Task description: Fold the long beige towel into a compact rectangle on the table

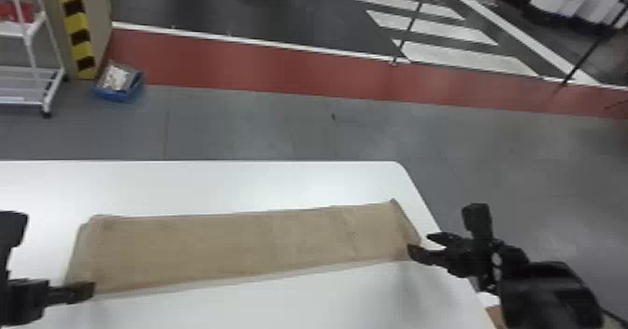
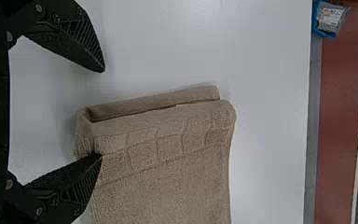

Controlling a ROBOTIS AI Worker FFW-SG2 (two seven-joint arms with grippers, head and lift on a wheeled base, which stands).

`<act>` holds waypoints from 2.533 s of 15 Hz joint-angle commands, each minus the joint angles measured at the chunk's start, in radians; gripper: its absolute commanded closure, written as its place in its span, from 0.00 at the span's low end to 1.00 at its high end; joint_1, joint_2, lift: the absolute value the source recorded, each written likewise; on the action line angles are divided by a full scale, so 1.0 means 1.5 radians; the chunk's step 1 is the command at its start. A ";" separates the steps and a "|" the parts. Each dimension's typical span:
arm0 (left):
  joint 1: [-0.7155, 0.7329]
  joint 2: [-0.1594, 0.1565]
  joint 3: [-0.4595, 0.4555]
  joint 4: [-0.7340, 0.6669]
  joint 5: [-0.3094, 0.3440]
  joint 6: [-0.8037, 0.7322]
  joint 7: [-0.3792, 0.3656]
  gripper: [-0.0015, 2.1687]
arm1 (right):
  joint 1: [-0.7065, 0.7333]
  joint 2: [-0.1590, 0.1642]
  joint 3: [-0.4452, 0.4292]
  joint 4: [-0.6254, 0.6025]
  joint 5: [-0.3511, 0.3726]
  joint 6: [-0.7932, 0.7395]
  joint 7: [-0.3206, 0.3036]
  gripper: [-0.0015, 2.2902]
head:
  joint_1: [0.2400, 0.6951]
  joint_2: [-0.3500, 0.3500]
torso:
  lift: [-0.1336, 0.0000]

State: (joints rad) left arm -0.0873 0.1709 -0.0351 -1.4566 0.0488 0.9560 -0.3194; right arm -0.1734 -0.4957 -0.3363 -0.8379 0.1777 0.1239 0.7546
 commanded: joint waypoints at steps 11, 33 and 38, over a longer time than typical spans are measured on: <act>0.068 0.001 0.020 -0.158 -0.019 0.160 -0.007 0.47 | 0.105 0.037 -0.062 -0.188 -0.015 0.103 0.076 0.56 | 1.00 0.01 | 1.00; 0.122 0.002 0.074 -0.341 -0.008 0.254 -0.014 0.47 | 0.180 0.127 -0.153 -0.339 -0.128 0.195 0.084 0.08 | 1.00 0.04 | 1.00; 0.102 -0.024 0.103 -0.386 0.078 0.270 -0.025 0.47 | 0.170 0.181 -0.104 -0.340 -0.118 0.144 0.055 0.09 | 1.00 0.13 | 1.00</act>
State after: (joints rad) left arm 0.0800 0.1489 0.1161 -2.0265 0.1295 1.3595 -0.3576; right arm 0.0826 -0.2456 -0.5069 -1.3553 -0.0025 0.3809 0.8436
